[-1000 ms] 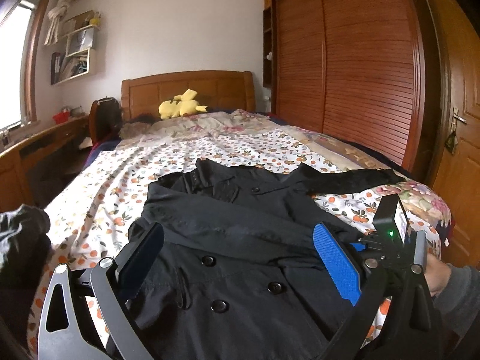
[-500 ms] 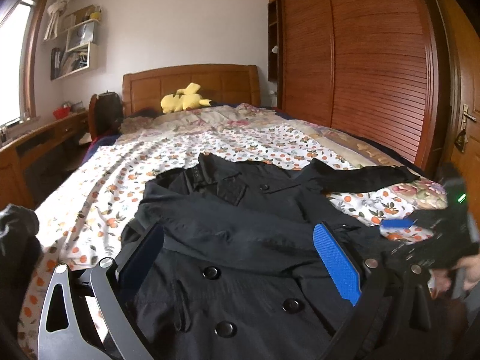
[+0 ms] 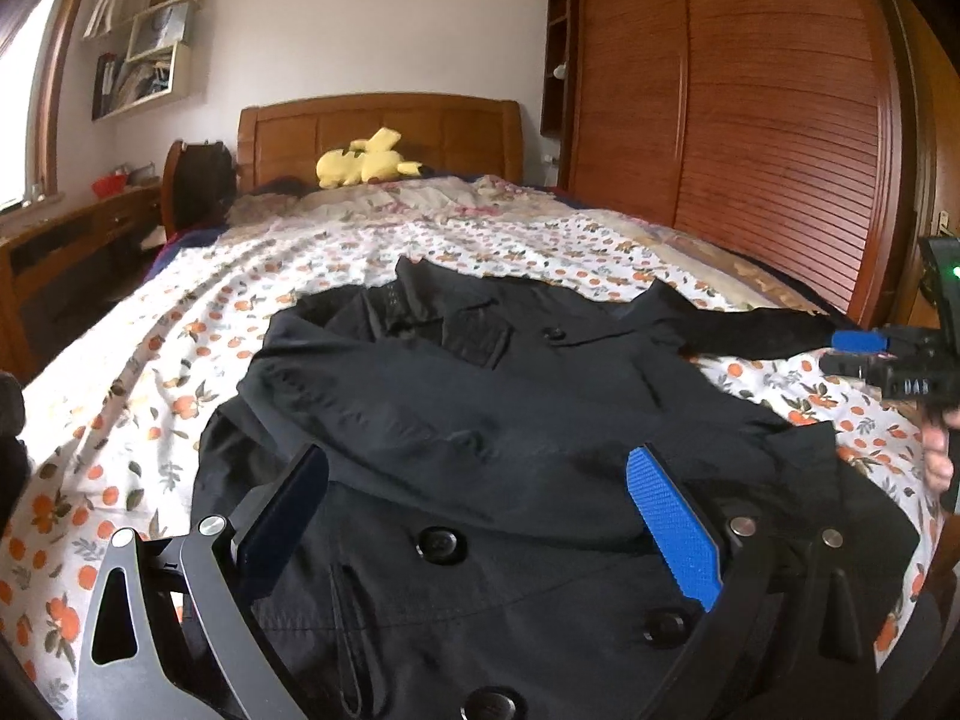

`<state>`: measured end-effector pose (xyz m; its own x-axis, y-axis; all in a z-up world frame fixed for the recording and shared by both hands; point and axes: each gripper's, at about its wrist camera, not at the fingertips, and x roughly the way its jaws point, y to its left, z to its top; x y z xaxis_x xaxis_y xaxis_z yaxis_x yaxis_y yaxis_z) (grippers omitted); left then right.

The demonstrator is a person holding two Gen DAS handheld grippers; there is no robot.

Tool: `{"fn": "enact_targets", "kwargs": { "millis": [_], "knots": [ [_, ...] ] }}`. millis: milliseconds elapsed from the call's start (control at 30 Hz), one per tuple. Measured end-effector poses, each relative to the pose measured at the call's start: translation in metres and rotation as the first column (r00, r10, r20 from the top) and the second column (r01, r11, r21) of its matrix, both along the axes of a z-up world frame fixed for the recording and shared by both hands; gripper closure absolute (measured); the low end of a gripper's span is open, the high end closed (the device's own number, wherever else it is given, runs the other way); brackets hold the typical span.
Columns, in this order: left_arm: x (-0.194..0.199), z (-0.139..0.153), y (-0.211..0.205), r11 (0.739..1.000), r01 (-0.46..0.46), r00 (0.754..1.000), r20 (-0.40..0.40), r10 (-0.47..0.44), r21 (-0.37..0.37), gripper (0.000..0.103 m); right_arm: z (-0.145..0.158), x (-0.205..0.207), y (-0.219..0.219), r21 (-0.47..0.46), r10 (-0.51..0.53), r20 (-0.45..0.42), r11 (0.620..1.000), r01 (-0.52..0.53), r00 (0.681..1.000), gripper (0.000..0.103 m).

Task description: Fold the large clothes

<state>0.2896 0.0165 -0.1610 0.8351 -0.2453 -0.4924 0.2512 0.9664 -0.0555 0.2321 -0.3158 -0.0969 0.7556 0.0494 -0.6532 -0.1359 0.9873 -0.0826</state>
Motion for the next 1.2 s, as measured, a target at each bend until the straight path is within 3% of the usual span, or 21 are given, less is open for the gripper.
{"fn": "enact_targets", "kwargs": {
  "millis": [167, 567, 867, 967, 1200],
  "knots": [
    [0.008, -0.010, 0.013, 0.998, -0.010, 1.000, -0.027, 0.009, -0.055, 0.003, -0.002, 0.029, -0.025, -0.008, -0.102, 0.008, 0.995, 0.102, 0.995, 0.041],
    [0.002, -0.015, 0.007, 0.999, -0.020, 1.000, -0.005, 0.019, -0.031, 0.003, -0.030, 0.092, -0.079, 0.045, -0.241, -0.089, 0.968, 0.245, 0.966, 0.041],
    [0.002, -0.018, 0.006, 1.000, -0.016, 1.000, -0.002, 0.016, -0.021, 0.003, -0.054, 0.106, -0.104, 0.105, -0.301, -0.183, 0.941, 0.323, 0.936, 0.040],
    [0.002, -0.019, 0.007, 1.000, -0.013, 1.000, -0.003, 0.013, -0.022, 0.003, -0.058, 0.107, -0.108, 0.112, -0.321, -0.198, 0.931, 0.347, 0.926, 0.032],
    [0.002, -0.019, 0.006, 1.000, -0.014, 1.000, -0.004, 0.014, -0.023, 0.003, -0.064, 0.113, -0.129, 0.169, -0.371, -0.231, 0.895, 0.412, 0.900, 0.032]
  ]
}}
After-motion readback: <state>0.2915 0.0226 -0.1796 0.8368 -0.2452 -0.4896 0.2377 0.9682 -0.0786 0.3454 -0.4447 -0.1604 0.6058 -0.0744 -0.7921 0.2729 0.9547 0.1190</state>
